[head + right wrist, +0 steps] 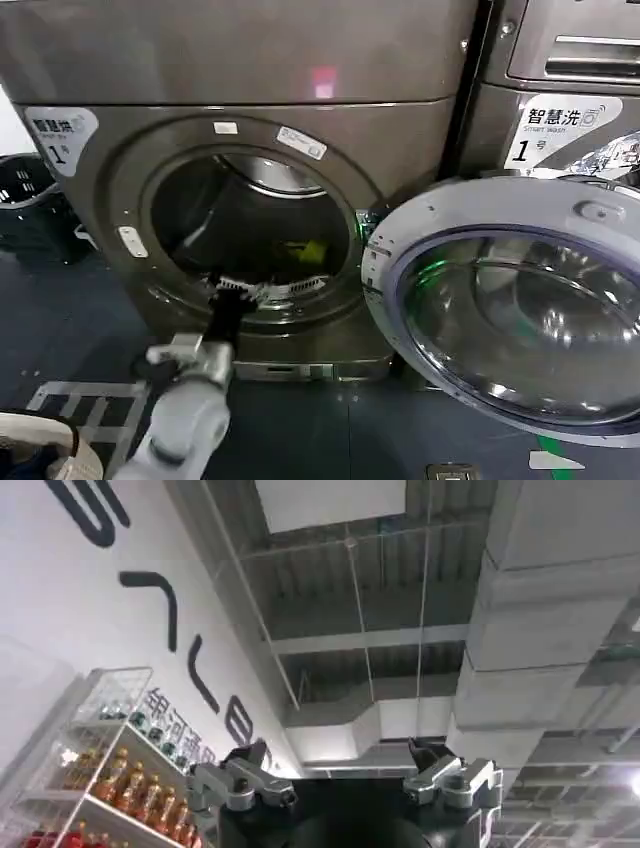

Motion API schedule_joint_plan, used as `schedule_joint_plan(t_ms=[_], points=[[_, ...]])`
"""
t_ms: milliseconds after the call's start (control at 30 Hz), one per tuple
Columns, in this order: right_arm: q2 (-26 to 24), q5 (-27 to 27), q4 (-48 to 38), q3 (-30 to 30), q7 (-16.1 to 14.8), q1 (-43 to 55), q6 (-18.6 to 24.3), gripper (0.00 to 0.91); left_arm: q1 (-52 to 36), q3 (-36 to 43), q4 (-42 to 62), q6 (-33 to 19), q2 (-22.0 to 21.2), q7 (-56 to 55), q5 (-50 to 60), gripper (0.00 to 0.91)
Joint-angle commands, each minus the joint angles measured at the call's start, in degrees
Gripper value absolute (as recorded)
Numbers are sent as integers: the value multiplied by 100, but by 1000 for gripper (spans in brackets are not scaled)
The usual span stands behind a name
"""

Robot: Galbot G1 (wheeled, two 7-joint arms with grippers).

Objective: Grasp the clothes from the dryer.

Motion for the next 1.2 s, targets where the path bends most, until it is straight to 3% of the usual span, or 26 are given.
schedule_joint_plan(t_ms=[33, 167, 200, 367, 500, 633, 733, 833, 1000, 1200], points=[[-4, 136, 32, 69, -23, -3, 61, 907, -1962, 126, 2547, -277, -373, 352, -41, 907], [-6, 132, 31, 58, -47, -9, 86, 907, -2718, 261, 3553, -18, -469, 1041, 157, 907], [-12, 134, 33, 59, -51, -6, 90, 907, -2951, 350, 3905, 282, -442, 1559, 409, 907], [-6, 132, 37, 20, -71, 39, 106, 907, -3890, 675, 5350, 343, -333, 3925, 1434, 907], [-4, 127, 26, 21, -80, 49, 114, 907, -4798, 932, 7046, -176, -430, 5392, 2353, 907], [-27, 125, -17, 61, -88, 15, 124, 907, -5364, 1124, 8007, -843, -516, 6912, 3855, 907], [-34, 124, 13, 64, -102, 16, 129, 907, -5668, 1417, 8356, -1025, -549, 6997, 5341, 907], [-17, 122, 42, 49, -119, 48, 129, 907, -5841, 1635, 8305, -704, -573, 6772, 6533, 907], [0, 95, 64, 25, -129, 64, 124, 907, -5890, 1837, 8289, 91, -787, 6930, 6529, 907], [7, 37, 61, -19, -158, 106, 133, 907, -5966, 2022, 8603, 287, -1096, 6918, 7018, 907]])
